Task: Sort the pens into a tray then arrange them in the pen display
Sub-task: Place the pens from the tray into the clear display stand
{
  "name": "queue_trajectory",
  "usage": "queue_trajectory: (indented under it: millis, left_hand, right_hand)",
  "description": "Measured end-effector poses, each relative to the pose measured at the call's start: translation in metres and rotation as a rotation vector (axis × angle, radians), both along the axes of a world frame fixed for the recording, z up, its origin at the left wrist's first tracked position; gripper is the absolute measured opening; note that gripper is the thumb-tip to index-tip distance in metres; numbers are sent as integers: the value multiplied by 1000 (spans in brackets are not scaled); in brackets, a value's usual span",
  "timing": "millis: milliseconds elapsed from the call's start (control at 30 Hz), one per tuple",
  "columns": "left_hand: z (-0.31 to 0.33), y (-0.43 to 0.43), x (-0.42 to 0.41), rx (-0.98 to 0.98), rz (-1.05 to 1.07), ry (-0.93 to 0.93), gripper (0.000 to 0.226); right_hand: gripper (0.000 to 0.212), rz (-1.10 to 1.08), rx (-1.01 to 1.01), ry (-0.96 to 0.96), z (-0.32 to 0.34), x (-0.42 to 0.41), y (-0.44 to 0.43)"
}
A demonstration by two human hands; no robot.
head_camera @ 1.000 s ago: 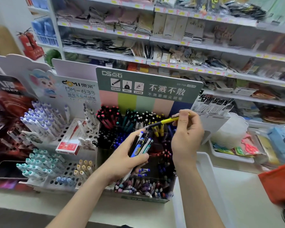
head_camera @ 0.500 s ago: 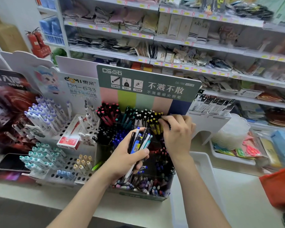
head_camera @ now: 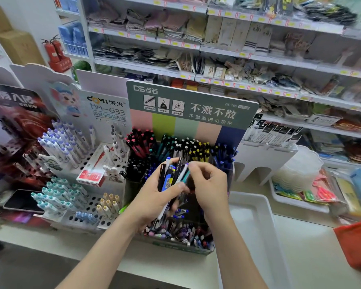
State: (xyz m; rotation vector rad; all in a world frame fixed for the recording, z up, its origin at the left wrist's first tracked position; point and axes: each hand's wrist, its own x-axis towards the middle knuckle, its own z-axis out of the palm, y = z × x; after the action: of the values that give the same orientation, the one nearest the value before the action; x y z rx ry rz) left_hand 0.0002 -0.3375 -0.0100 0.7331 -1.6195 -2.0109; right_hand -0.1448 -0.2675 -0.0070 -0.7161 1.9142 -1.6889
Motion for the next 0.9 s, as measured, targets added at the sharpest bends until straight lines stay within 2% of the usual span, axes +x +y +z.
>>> queue_trajectory:
  millis: [67,167,233,300,400,467,533,600,667,767,833,900]
  left_hand:
    - [1,-2,4,-31,32,-14,59]
    - [2,-8,13,-74,134,-18,58]
    - [1,-13,18,-80,203,-19,59]
    - [0,-16,23,-66,248,-18,60]
    - [1,-19,28,-48,279,-10,57]
    - [3,-20,31,-32,276,-1,56]
    - [4,-21,33,-28,263,-3,55]
    - [4,-24,35,-35,261,-10,55]
    - [5,-26,35,-36,260,-7,55]
    - [5,-28,34,-33,261,13,55]
    - [5,-28,32,-37,261,18,54]
    - [5,-27,30,-38,271,19,53]
  right_hand:
    - [14,-144,-56,38,3,-4,-7]
    - [14,-316,-251,115,22,-9,-18]
    - [15,-344,-358,273,36,-6,-29]
    - [15,-283,-374,494,41,-3,-44]
    - [17,-85,-277,772,29,-2,-72]
    - [20,53,-128,935,16,-1,-87]
    - [18,85,-8,1079,7,2,-96]
    - [15,12,49,1173,4,2,-100]
    - [14,-37,55,1238,4,1,-99]
    - [13,21,62,1267,3,2,-94]
    - [12,-20,121,1249,3,2,-91]
    - [11,42,123,1188,3,-1,-91]
